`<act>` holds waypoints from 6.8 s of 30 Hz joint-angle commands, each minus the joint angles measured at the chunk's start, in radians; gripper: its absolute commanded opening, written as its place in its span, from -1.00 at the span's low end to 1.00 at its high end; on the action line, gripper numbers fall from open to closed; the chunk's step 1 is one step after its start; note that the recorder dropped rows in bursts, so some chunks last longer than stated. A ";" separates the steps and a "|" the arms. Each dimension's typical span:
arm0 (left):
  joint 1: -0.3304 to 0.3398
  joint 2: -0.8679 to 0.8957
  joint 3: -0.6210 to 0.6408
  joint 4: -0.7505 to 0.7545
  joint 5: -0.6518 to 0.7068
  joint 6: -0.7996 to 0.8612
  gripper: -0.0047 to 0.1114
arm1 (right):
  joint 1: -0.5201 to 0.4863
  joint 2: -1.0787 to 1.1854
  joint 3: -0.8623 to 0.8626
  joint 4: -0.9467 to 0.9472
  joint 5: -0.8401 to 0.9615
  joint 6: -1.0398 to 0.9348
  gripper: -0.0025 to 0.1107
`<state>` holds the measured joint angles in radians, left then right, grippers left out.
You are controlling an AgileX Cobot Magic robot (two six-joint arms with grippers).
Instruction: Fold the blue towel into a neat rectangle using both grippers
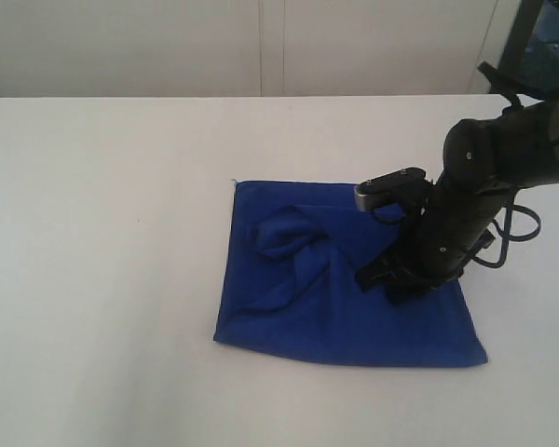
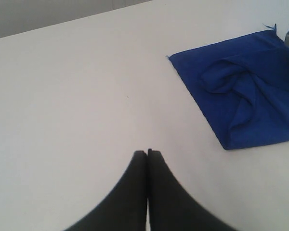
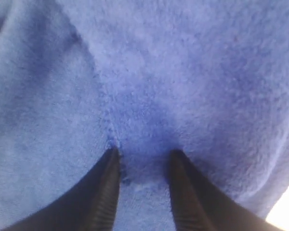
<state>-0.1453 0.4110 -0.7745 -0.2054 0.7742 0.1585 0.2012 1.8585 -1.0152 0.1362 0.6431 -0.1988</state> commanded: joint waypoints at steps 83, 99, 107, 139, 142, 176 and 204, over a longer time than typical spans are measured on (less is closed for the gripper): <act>-0.007 -0.005 0.005 -0.002 0.004 -0.001 -0.92 | 0.001 -0.225 -0.011 -0.061 0.057 0.034 -0.96; -0.007 -0.005 0.005 -0.002 0.004 -0.001 -0.92 | -0.002 -0.250 -0.008 -0.200 0.307 0.114 -0.96; -0.007 -0.005 0.005 -0.002 -0.005 -0.001 -0.92 | -0.002 -0.250 -0.008 -0.196 0.257 0.116 -0.96; -0.020 0.982 0.025 -1.024 -0.179 1.364 -0.92 | -0.002 -0.250 -0.008 -0.185 0.244 0.125 -0.96; -0.078 0.995 -0.023 -0.826 -0.258 1.286 -0.92 | -0.002 -0.250 -0.008 -0.174 0.244 0.125 -0.96; -0.443 1.317 -0.094 -0.015 -0.815 0.563 -0.92 | -0.002 -0.250 -0.008 -0.151 0.248 0.125 -0.96; -0.555 1.395 -0.133 0.174 -1.081 0.396 0.08 | -0.002 -0.250 -0.008 -0.148 0.246 0.125 -0.96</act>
<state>-0.6959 1.8087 -0.9005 -0.0516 -0.3029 0.5932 0.2012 1.6140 -1.0238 -0.0132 0.8944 -0.0779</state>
